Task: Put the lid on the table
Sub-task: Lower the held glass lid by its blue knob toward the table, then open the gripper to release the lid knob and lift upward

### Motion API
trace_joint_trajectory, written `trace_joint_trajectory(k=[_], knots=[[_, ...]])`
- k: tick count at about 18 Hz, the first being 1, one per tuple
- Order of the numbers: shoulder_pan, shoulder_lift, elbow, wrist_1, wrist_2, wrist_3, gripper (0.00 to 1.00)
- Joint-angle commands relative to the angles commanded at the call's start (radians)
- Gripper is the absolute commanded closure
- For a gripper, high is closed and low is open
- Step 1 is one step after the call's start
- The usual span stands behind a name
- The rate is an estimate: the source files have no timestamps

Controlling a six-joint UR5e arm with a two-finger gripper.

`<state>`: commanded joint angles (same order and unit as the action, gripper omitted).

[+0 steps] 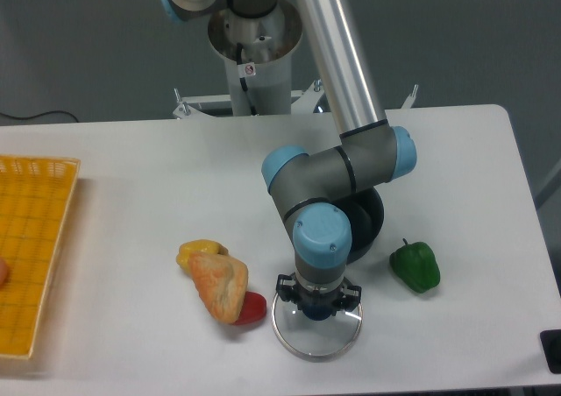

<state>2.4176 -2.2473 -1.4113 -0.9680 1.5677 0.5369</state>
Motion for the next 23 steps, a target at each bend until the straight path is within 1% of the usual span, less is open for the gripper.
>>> trace_joint_trajectory(k=[1,2,4,5,7,9,11,16,21,23], knots=[[0.0,-0.002,0.0,0.0,0.006,0.0,0.31],[-0.002,-0.003,-0.002,0.002,0.017,0.0,0.29],[-0.011,-0.006,0.0,0.002,0.025,0.002,0.2],[-0.011,-0.006,0.0,0.002,0.025,0.003,0.18],[-0.011,-0.006,-0.002,0.003,0.026,0.006,0.0],[-0.012,0.0,-0.002,0.005,0.04,0.009,0.0],[-0.012,0.018,-0.002,0.005,0.049,0.017,0.0],[-0.012,0.083,-0.006,-0.001,0.054,0.124,0.0],[-0.012,0.146,-0.038,-0.011,0.083,0.264,0.0],[-0.012,0.175,-0.055,-0.012,0.084,0.296,0.0]])
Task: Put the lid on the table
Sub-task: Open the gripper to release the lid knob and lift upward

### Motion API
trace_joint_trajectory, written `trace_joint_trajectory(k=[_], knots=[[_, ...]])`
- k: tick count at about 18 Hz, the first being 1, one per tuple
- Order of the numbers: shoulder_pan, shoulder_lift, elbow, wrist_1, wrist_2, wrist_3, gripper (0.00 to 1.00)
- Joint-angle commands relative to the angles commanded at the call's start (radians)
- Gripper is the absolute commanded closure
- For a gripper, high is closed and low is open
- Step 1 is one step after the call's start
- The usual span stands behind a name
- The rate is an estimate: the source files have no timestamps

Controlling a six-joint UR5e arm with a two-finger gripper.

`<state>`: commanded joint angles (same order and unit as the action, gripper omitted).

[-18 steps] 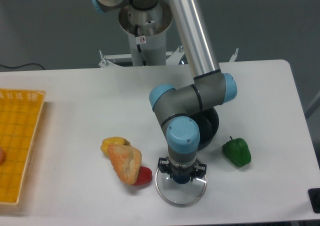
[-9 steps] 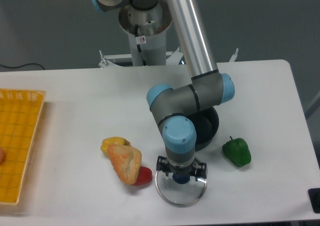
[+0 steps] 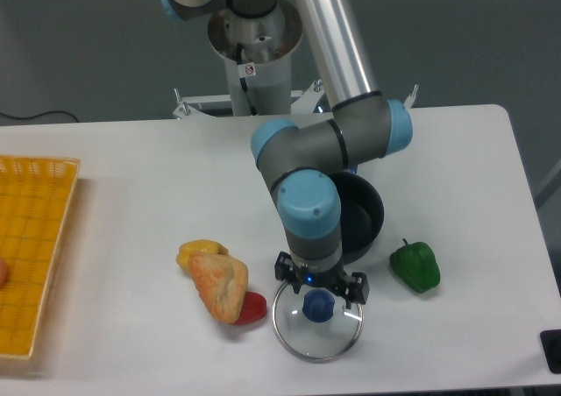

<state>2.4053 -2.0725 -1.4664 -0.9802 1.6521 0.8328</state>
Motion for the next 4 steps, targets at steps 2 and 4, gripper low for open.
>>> trace_joint_trajectory(k=[2,4], knots=[[-0.002,0.032,-0.026,-0.002,-0.002,0.041,0.0],[-0.002,0.046,-0.043,-0.002,0.0,0.089,0.0]])
